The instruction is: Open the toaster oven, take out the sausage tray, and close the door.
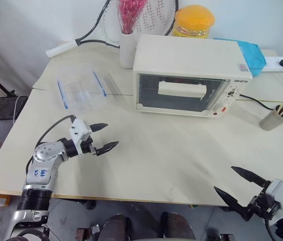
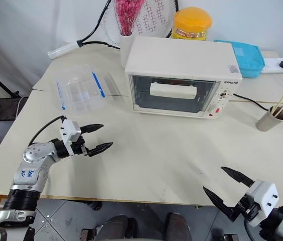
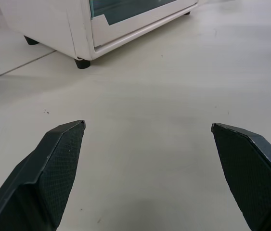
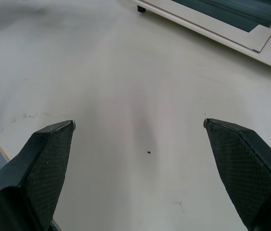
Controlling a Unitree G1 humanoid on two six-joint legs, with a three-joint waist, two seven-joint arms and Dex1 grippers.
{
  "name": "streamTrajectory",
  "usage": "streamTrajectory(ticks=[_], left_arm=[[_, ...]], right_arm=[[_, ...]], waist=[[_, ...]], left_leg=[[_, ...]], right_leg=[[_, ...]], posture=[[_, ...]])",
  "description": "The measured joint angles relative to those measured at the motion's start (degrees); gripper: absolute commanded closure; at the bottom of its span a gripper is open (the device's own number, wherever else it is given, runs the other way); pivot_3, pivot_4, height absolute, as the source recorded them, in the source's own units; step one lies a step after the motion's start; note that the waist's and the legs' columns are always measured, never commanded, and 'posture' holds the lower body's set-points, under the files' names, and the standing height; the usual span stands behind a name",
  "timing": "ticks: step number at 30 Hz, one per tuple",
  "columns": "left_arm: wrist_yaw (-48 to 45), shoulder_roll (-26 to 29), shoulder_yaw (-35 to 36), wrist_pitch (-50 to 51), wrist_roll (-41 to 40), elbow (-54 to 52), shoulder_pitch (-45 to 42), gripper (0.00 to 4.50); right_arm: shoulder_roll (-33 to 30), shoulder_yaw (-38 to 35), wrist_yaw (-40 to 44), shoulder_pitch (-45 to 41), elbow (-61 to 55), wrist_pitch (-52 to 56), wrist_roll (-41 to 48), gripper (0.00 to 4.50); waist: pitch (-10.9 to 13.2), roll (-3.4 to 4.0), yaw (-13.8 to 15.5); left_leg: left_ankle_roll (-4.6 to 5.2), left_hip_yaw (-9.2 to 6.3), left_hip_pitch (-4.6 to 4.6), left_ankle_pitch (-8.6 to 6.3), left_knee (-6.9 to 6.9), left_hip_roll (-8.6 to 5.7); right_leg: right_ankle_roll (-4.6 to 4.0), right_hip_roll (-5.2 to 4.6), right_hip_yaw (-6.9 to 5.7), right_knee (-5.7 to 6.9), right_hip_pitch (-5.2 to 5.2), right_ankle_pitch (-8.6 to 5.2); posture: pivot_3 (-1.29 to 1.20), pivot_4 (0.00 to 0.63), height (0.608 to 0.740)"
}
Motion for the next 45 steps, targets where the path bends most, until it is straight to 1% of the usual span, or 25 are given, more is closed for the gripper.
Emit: streamTrajectory(ticks=[3,6,10,12,15,19,23,28,33,38,44,45], left_arm=[[0.03,0.01,0.00,-0.02,0.11,-0.42,0.35,0.04],[-1.02,0.42,0.17,1.11,-1.18,-1.61,1.00,0.04],[-7.52,4.76,2.70,8.40,-9.44,-5.00,1.03,0.04],[-9.14,6.97,5.05,12.62,-13.02,-6.80,0.13,0.04],[-9.22,7.02,6.38,17.18,-16.90,-9.32,-0.89,0.04],[-6.79,4.32,6.88,20.36,-19.41,-10.72,-1.69,0.04],[-5.21,3.61,7.28,23.26,-21.63,-13.66,-2.22,0.04],[-4.99,4.38,7.97,25.20,-22.47,-15.96,-1.04,0.04],[-4.90,4.62,8.34,25.76,-22.47,-16.09,0.59,0.04],[-4.19,4.65,8.68,26.02,-22.46,-16.09,1.14,0.04],[-3.47,4.73,9.32,26.38,-22.43,-14.97,0.68,0.04],[-3.45,4.71,9.34,26.40,-22.43,-14.12,0.01,0.21]], right_arm=[[0.00,0.11,-0.15,-1.97,0.01,0.12,0.02,0.00],[-0.11,0.98,-1.13,-6.21,0.05,2.41,1.24,0.00],[-2.09,2.45,-4.71,-16.23,0.09,10.94,6.73,0.00],[-3.29,2.50,-6.59,-23.88,1.57,15.52,9.78,0.00],[-4.92,3.32,-7.59,-32.78,6.11,20.53,11.81,0.00],[-5.22,6.77,-7.20,-42.83,14.03,25.26,11.95,0.00],[-4.64,9.91,-5.96,-53.49,23.28,25.26,9.34,0.00],[-2.52,12.59,-3.24,-61.98,31.02,23.62,6.33,0.00],[-1.19,15.80,0.41,-64.20,30.68,23.52,5.62,0.00],[-0.41,16.22,2.85,-63.77,29.41,22.04,4.60,0.00],[-3.02,18.24,8.56,-56.35,23.48,16.10,0.26,0.00],[-3.11,18.26,8.90,-55.13,22.75,15.15,-0.16,0.00]], waist=[[0.00,0.00,-0.05],[0.00,0.00,-0.17],[0.00,0.00,-0.60],[0.00,0.00,-0.50],[0.00,0.00,-0.07],[0.01,0.00,-0.01],[0.01,-0.02,-0.47],[0.01,-0.01,-0.57],[0.01,-0.02,-0.37],[0.01,-0.01,-0.46],[0.01,-0.02,-0.46],[0.02,-0.02,-0.44]], left_leg=[[0.00,0.00,0.00,0.01,0.02,0.00],[0.00,-0.01,0.00,0.01,0.03,0.01],[-0.04,-0.01,0.01,0.04,0.08,0.09],[-0.06,-0.05,0.00,0.07,0.12,0.09],[-0.02,-0.18,-0.05,0.08,0.19,0.01],[0.04,-0.18,-0.18,0.04,0.30,-0.04],[0.03,-0.19,-0.18,0.05,0.30,0.00],[0.03,-0.18,-0.19,0.05,0.30,0.00],[0.03,-0.23,-0.23,0.05,0.32,-0.01],[0.03,-0.25,-0.26,0.05,0.34,-0.01],[0.01,-0.23,-0.26,0.04,0.29,0.00],[0.01,-0.22,-0.25,0.04,0.30,0.00]], right_leg=[[0.00,0.00,0.00,0.01,0.00,0.00],[0.00,0.00,0.00,0.04,0.00,0.00],[-0.01,0.02,0.02,0.10,-0.04,0.00],[-0.01,0.02,0.00,0.16,-0.04,-0.01],[-0.01,-0.01,-0.05,0.19,0.01,-0.01],[-0.01,-0.02,-0.07,0.19,0.00,0.00],[-0.01,0.03,-0.17,0.21,-0.01,0.00],[-0.01,0.04,-0.18,0.20,-0.01,0.00],[-0.01,0.02,-0.19,0.21,-0.02,0.00],[0.00,0.02,-0.21,0.20,-0.03,0.00],[0.00,0.04,-0.23,0.16,-0.04,0.00],[0.00,0.04,-0.23,0.17,-0.04,0.00]], posture=[[0.00,0.150,0.740],[0.00,0.150,0.740],[0.00,0.150,0.740],[0.00,0.150,0.740],[0.00,0.150,0.740],[0.00,0.150,0.740],[0.00,0.150,0.740],[0.00,0.150,0.740],[0.00,0.150,0.740],[0.00,0.150,0.740],[0.00,0.150,0.740],[0.00,0.150,0.740]])
